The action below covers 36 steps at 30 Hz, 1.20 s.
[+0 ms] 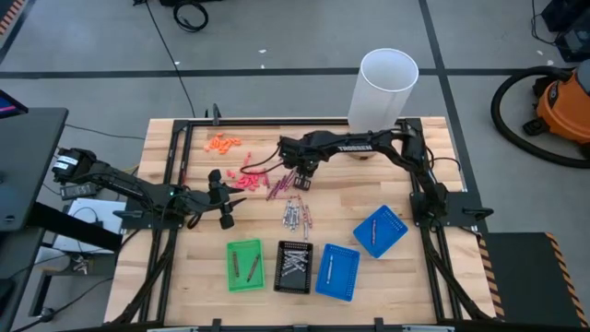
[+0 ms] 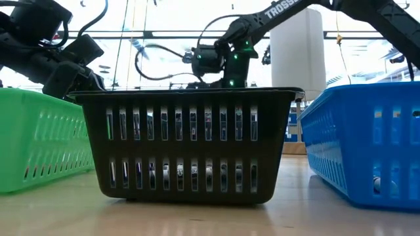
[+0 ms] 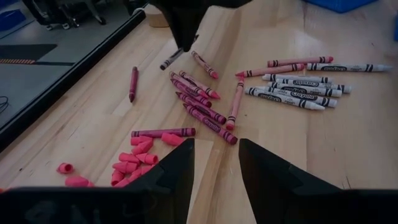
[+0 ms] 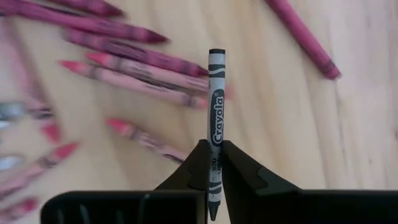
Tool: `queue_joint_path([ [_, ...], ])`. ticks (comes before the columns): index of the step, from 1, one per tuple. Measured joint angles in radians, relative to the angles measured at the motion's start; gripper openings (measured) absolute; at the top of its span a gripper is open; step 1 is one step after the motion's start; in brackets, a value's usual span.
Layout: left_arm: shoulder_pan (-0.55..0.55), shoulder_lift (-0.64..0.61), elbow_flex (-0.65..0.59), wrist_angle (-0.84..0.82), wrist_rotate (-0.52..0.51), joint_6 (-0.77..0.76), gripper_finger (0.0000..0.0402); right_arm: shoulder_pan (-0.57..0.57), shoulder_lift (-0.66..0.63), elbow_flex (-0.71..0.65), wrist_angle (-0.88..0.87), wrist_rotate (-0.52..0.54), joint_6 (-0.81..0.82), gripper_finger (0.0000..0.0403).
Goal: Sort crayons
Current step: Put the black crayon into the black basket
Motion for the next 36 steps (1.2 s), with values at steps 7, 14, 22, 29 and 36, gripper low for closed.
queue_joint_path([
  [7, 0.0, 0.0, 0.0, -0.006, 0.0, -0.003, 0.0137, 0.063, -0.006, 0.017, -0.038, -0.006, 0.017, 0.0033],
  [14, 0.0, 0.0, 0.0, -0.007, 0.0, -0.003, 0.0137, 0.115, -0.032, 0.018, -0.045, -0.007, 0.063, 0.0033],
  [22, 0.0, 0.0, 0.0, -0.008, 0.0, -0.014, 0.0137, 0.204, -0.062, 0.02, -0.014, -0.003, 0.107, 0.0033],
  [29, 0.0, 0.0, 0.0, -0.009, 0.0, -0.051, 0.0137, 0.292, -0.066, 0.02, 0.017, 0.002, 0.133, 0.0033],
  [36, 0.0, 0.0, 0.0, -0.029, 0.0, -0.129, 0.0137, 0.372, -0.085, 0.02, 0.018, 0.091, 0.184, 0.0033],
])
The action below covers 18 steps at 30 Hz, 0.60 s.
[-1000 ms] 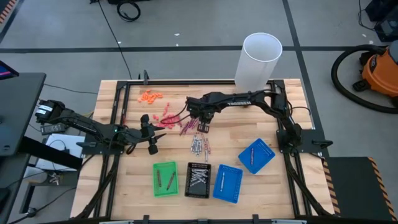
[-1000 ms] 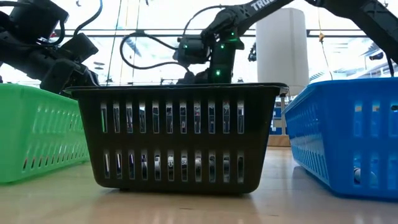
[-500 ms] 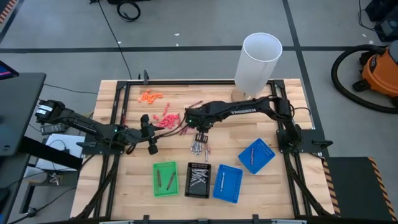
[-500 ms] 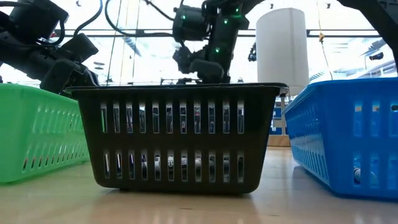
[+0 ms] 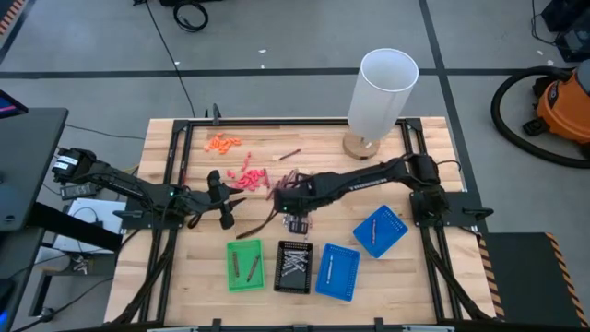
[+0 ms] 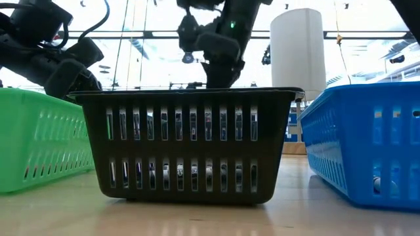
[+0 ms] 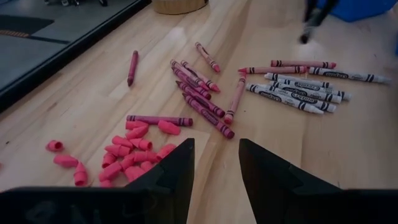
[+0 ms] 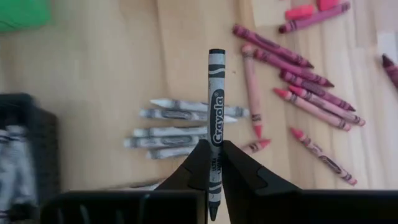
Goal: Sort crayons
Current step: Put the black crayon into the black basket
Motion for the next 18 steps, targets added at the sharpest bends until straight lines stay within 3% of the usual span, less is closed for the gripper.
queue_joint_path([
  [9, 0.0, 0.0, 0.0, 0.007, -0.001, -0.001, 0.0137, 0.088, -0.013, 0.0, 0.055, 0.013, 0.018, 0.0034],
  [18, 0.0, 0.0, 0.0, 0.009, -0.008, 0.018, 0.0137, 0.136, -0.013, 0.0, 0.094, -0.062, 0.064, 0.0037],
])
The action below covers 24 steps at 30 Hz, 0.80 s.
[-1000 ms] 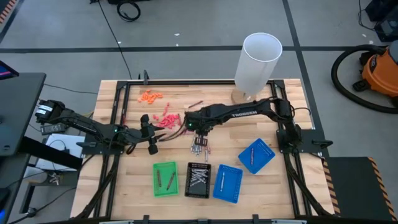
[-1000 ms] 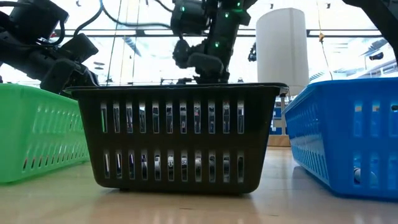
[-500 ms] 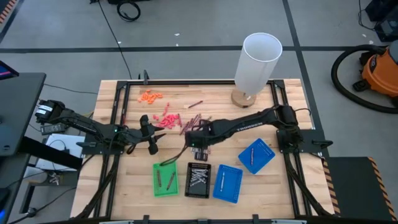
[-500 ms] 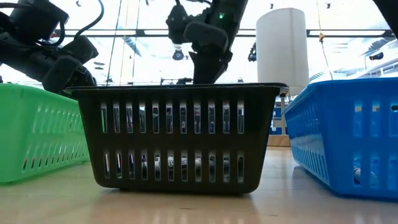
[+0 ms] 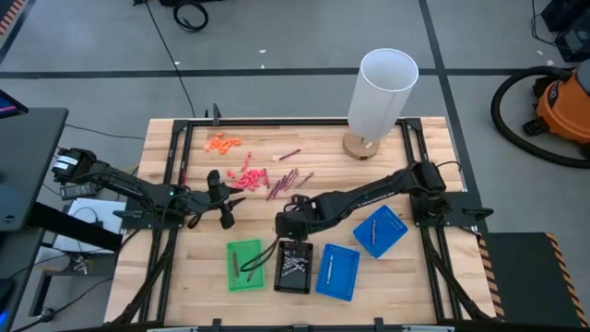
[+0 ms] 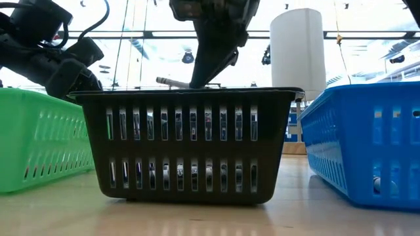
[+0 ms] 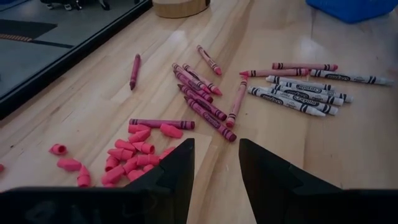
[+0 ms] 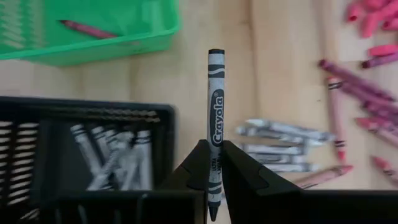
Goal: Sort crayons
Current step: Put the black crayon into the black basket
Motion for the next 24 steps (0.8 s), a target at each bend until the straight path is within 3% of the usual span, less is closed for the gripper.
queue_joint_path([
  [8, 0.0, 0.0, 0.0, 0.0, 0.0, 0.001, 0.0137, 0.031, 0.0, -0.023, 0.003, -0.206, 0.099, 0.0038],
  [17, 0.0, 0.0, 0.0, 0.0, 0.0, -0.017, 0.0137, 0.059, 0.0, -0.159, 0.183, -0.316, 0.138, 0.0039],
  [24, 0.0, 0.0, 0.0, 0.0, 0.0, -0.019, 0.0137, 0.06, 0.001, -0.228, 0.23, -0.32, 0.172, 0.0039],
])
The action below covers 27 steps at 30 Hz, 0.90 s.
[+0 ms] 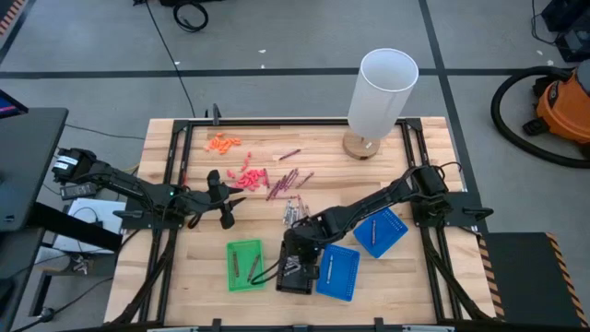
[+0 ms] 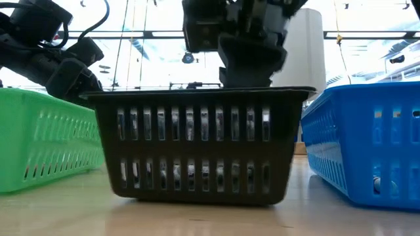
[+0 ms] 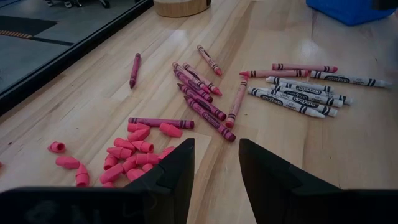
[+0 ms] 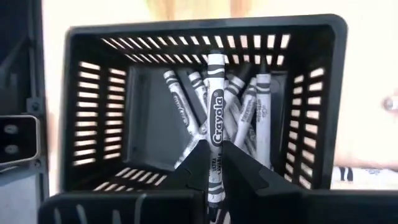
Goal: Sort crayons
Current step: Put the black crayon into the black basket, then put the pink crayon into the right blue basket
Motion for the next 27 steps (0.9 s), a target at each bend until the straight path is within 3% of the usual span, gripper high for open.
queue_joint_path([
  [13, 0.0, 0.0, 0.0, 0.0, 0.0, 0.0, 0.0137, -0.008, 0.0, -0.011, 0.045, -0.007, 0.0, 0.0068],
  [19, 0.0, 0.0, 0.0, 0.0, 0.0, 0.0, 0.0137, -0.041, 0.0, 0.065, -0.064, -0.068, 0.014, 0.0087],
  [27, 0.0, 0.0, 0.0, 0.0, 0.0, 0.0, 0.0137, -0.112, 0.0, 0.133, -0.32, 0.209, 0.154, 0.0087],
])
